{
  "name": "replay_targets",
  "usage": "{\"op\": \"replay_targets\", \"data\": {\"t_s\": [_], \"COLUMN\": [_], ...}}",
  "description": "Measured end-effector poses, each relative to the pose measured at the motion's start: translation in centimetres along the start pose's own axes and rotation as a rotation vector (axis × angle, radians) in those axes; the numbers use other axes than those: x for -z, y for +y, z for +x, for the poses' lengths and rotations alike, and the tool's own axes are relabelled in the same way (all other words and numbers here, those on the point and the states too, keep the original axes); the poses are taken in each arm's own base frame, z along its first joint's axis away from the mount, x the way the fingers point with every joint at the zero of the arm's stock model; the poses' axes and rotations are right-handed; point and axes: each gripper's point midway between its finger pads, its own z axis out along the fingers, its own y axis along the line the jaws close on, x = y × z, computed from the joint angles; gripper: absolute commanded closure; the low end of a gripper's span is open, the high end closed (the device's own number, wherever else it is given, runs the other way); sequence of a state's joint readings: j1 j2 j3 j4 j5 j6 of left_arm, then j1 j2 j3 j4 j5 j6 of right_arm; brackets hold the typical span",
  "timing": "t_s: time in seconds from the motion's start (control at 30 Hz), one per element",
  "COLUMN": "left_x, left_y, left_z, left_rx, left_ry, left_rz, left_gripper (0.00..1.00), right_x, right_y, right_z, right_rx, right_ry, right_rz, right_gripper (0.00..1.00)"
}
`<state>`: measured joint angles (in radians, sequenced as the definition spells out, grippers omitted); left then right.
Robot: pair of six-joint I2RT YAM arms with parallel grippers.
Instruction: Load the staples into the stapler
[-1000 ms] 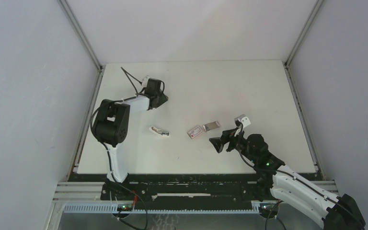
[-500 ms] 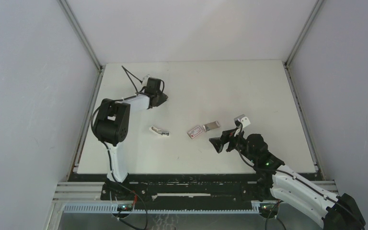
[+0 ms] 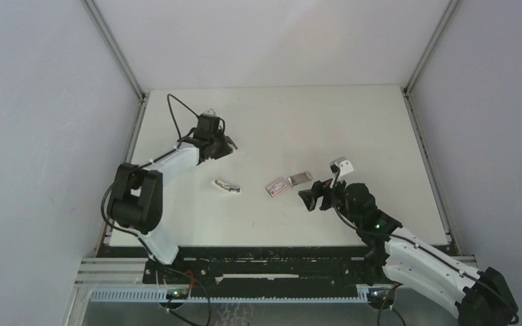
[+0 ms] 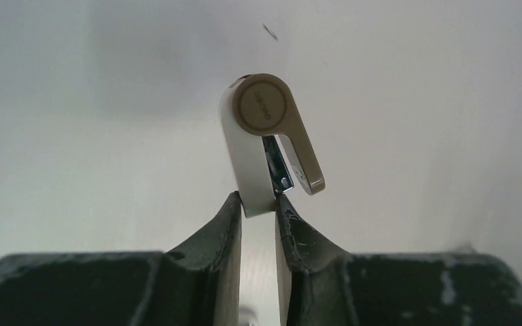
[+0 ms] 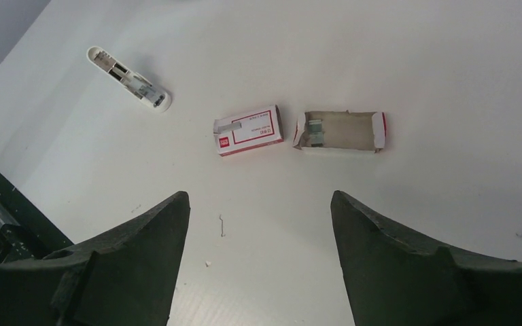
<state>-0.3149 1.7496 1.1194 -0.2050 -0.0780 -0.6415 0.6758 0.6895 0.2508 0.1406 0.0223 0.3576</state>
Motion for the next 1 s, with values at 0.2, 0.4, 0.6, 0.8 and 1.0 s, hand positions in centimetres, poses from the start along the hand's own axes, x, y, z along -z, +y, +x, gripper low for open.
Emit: {"op": "replay_targets", "data": {"t_s": [0.2, 0.4, 0.6, 0.8, 1.0], "left_x": [5.0, 8.2, 10.7, 12.2, 13.3], "left_y": [-2.4, -4.3, -5.4, -5.8, -5.7], "left_z": [3.4, 9.2, 13.7, 14.7, 15.2], "left_rx": [-0.07, -0.136, -0.174, -0.173, -0.174], "left_ry": [0.062, 0.18, 0.277, 0.294, 0.298], "left_rz": [0.137, 0.26, 0.339, 0.374, 0.392], "left_gripper": [1.0, 1.0, 1.0, 1.0, 1.0], "right_x": [-1.2, -3.3, -6.1, -7.0, -8.1], "right_y": [3.0, 6.0, 7.7, 9.9, 10.7], "right_z": [-2.3, -3.1, 0.7, 4.0, 4.0], "right_rx": [0.036, 0.071, 0.125, 0.192, 0.226], "right_ry": [0.061, 0.137, 0.309, 0.407, 0.395], "right_rz": [0.004, -0.013, 0.0, -0.009, 0.024], "right_gripper": [0.27, 0.32, 0.35, 0.39, 0.49]}}
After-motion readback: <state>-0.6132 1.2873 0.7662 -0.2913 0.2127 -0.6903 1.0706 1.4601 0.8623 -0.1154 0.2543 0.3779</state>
